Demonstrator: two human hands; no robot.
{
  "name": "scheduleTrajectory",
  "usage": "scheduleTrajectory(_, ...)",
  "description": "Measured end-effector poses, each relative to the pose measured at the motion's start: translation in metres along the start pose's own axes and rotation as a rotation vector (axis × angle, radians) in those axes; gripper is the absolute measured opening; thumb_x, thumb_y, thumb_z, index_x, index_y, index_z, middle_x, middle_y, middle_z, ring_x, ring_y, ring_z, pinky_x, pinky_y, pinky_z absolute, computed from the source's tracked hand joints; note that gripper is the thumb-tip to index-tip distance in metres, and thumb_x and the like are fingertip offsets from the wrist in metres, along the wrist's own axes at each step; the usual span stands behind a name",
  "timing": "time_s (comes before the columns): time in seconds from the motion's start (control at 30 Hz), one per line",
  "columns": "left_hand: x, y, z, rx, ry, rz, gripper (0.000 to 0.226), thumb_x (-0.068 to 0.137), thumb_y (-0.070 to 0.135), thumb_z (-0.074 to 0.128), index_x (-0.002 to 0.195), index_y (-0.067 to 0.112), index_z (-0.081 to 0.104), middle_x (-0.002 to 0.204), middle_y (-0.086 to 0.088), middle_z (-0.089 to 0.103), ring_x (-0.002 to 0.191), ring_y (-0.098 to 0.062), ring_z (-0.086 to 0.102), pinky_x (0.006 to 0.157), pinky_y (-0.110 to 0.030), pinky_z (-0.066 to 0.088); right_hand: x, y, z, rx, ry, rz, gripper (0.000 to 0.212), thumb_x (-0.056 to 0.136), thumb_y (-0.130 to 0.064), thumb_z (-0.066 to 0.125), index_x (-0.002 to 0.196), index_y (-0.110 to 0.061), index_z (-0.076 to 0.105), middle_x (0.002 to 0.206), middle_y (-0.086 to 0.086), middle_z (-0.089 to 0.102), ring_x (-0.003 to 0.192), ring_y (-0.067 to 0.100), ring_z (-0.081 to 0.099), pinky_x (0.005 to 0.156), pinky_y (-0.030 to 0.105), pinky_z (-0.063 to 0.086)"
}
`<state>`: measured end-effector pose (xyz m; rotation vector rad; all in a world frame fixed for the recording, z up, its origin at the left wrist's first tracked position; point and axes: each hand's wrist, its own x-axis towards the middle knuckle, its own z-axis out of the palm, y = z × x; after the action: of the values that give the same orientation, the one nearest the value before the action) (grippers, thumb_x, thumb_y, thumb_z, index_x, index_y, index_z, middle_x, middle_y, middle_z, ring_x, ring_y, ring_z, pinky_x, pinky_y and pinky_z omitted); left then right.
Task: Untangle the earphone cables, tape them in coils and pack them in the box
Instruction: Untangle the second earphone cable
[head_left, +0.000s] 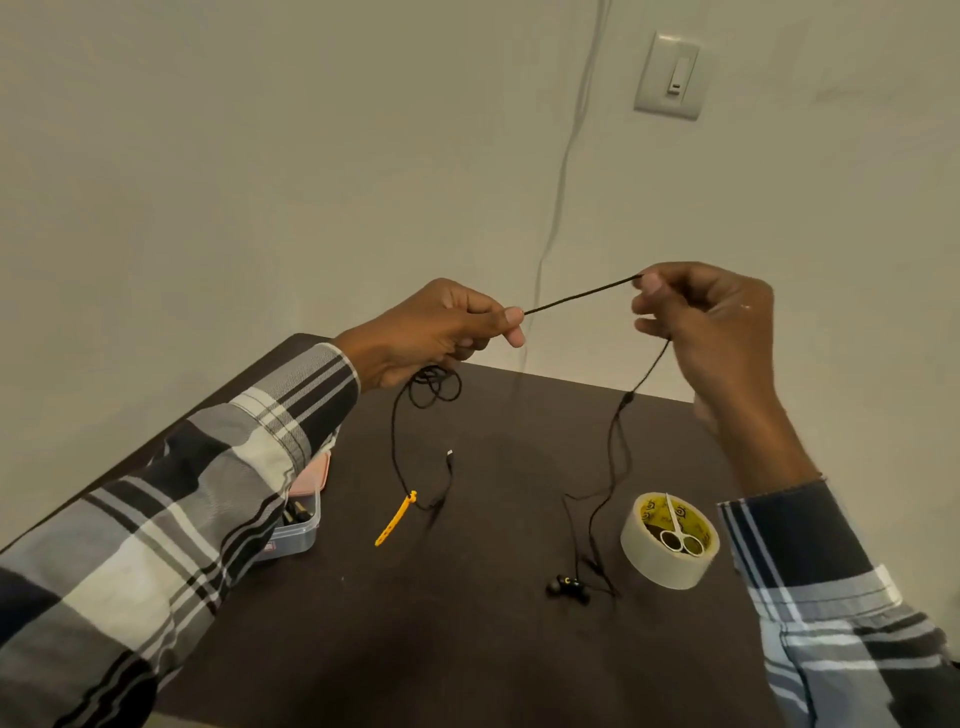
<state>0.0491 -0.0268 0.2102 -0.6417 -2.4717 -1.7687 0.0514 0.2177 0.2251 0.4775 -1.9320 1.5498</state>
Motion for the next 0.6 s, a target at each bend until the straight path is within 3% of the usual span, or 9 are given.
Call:
scheduleTrajectory(0.27, -0.008, -0.023, -0.016, 0.011, 0.026, -0.069, 0.030, 0.093, 0.036, 0.061, 0.087, 0.011, 0.075, 0.054, 0.006, 0.033, 0.051, -0.008, 0.027, 0.044, -0.016, 0.028, 0.023, 0.008, -0.034, 0.057, 0.241, 0.102, 0.009, 0.095, -0.013, 0.065, 0.095, -0.009, 0.074, 0.076, -0.002, 0.069, 0.072, 0.011, 0.066, 0.074, 0.032, 0.061)
scheduleTrajectory(0.37, -0.008, -0.027, -0.018, 0.019, 0.038, -0.084, 0.030, 0.093, 0.036, 0.062, 0.089, 0.010, 0.075, 0.054, 0.005, 0.034, 0.051, -0.009, 0.028, 0.044, -0.016, 0.029, 0.024, 0.027, -0.032, -0.164, 0.068, 0.170, 0.011, 0.093, -0.012, 0.066, 0.088, -0.018, 0.075, 0.088, -0.001, 0.074, 0.086, 0.013, 0.070, 0.087, 0.040, 0.059)
scheduleTrajectory(0.47, -0.006, -0.026, -0.015, 0.022, 0.042, -0.083, 0.029, 0.093, 0.035, 0.062, 0.088, 0.011, 0.076, 0.053, 0.005, 0.038, 0.050, -0.008, 0.032, 0.046, -0.017, 0.033, 0.015, 0.044, -0.020, -0.470, -0.172, 0.174, 0.022, 0.094, -0.011, 0.065, 0.112, -0.020, 0.074, 0.110, -0.002, 0.074, 0.105, 0.013, 0.067, 0.101, 0.041, 0.052)
scheduleTrajectory(0.6, -0.002, -0.022, -0.013, 0.019, 0.024, -0.063, 0.027, 0.094, 0.032, 0.062, 0.090, 0.008, 0.075, 0.055, 0.003, 0.046, 0.051, -0.008, 0.042, 0.051, -0.019, 0.045, 0.004, 0.036, 0.002, -0.541, -0.383, 0.078, 0.055, 0.092, -0.003, 0.064, 0.140, -0.027, 0.055, 0.142, -0.009, 0.057, 0.132, 0.008, 0.050, 0.112, 0.034, 0.041)
